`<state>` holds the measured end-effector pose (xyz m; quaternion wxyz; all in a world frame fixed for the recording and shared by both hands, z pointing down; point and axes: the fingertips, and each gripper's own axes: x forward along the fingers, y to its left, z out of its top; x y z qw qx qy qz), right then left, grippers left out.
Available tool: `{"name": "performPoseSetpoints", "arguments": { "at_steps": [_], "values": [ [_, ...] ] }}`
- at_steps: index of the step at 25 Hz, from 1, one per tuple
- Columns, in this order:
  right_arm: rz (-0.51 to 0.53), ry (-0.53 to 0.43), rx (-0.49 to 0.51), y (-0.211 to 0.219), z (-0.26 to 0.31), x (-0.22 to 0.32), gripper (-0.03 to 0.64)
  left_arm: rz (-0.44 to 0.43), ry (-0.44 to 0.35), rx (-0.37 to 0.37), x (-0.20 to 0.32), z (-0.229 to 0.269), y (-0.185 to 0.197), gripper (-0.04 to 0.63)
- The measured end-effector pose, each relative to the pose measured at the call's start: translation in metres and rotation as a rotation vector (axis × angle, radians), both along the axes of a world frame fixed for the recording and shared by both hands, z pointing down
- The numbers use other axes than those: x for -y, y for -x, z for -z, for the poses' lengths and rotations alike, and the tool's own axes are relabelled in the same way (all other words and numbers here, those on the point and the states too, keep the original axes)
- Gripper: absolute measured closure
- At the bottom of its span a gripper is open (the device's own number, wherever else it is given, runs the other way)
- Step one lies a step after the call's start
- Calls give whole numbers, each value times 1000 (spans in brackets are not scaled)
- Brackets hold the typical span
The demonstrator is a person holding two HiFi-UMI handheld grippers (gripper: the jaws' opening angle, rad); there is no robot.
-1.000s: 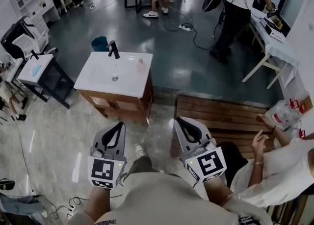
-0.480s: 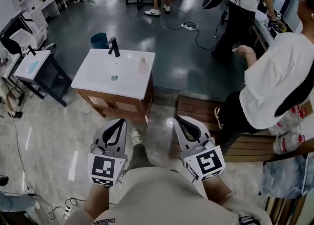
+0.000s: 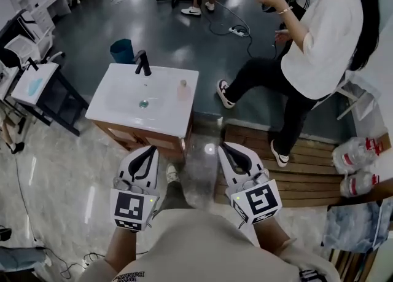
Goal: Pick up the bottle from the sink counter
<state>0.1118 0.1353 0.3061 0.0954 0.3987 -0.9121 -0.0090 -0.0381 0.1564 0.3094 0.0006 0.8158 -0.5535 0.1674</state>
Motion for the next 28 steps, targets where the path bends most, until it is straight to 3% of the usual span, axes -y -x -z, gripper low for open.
{"name": "performPoseSetpoints", "arguments": {
  "at_steps": [17,28],
  "values": [
    [-114,49,-48,110,15,197,620,-57,84,-27,194,-9,120,588],
    [-124,30,-41,154,16,267,620,-154,65,-20,269,-10,144,588]
  ]
}}
